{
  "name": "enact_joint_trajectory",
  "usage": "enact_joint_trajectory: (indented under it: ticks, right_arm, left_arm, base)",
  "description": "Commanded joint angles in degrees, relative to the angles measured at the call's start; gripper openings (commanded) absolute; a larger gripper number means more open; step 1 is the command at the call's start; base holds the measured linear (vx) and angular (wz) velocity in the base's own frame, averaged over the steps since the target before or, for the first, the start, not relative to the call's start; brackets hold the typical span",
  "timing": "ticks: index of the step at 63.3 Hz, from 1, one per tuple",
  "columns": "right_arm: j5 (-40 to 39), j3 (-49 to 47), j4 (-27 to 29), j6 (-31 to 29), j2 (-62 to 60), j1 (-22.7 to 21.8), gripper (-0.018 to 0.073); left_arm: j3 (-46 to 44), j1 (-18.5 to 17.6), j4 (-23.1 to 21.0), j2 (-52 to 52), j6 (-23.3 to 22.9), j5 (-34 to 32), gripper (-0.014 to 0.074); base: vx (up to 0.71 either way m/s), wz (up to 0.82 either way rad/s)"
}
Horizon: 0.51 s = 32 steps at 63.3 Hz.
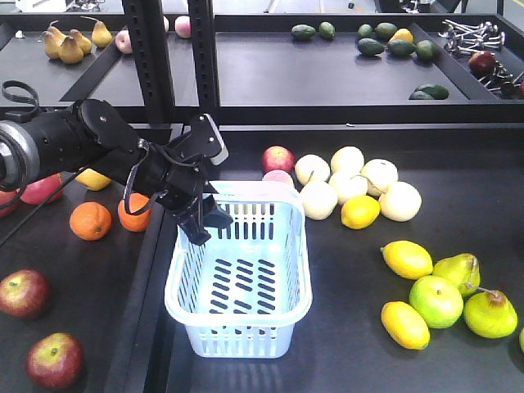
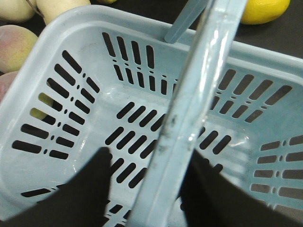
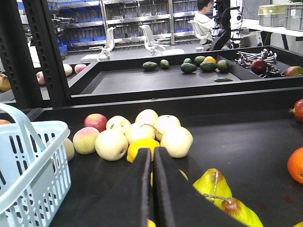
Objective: Pick three apples into basket with both arms
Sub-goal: 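Lower the left gripper onto the basket handle and close it, then lift the light-blue basket by its handle with the left gripper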
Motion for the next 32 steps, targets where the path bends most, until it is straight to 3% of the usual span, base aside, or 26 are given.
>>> enact_joint_trajectory:
  ticks: [1, 6, 20, 32]
  right_arm:
    - [-3.8, 0.8, -0.6, -0.5, -0.8, -0.4, -0.0004]
    - [-3.8, 0.8, -0.6, -0.5, -0.8, -0.4, -0.0004]
    - [-3.8, 0.8, -0.6, -0.5, -0.8, -0.4, -0.0004]
    - [-3.8, 0.8, -0.6, -0.5, -0.8, -0.4, -0.0004]
  left_arm:
    - [-1.6, -0.1, -2.5, -3.5, -0.3, -0.2, 0.0095]
    - [-1.6, -0.1, -2.9, -4.4, -0.3, 0.1, -0.0011]
    - [-1.6, -0.1, -6.6, -10.7, -1.3, 2.1, -0.0008]
    - [-1.6, -0.1, -5.5, -19.0, -13.1, 2.9, -0.0008]
  base:
    - [0.00, 0.00]
    - [0.00, 0.00]
    - [0.00, 0.00]
    - [0.00, 0.00]
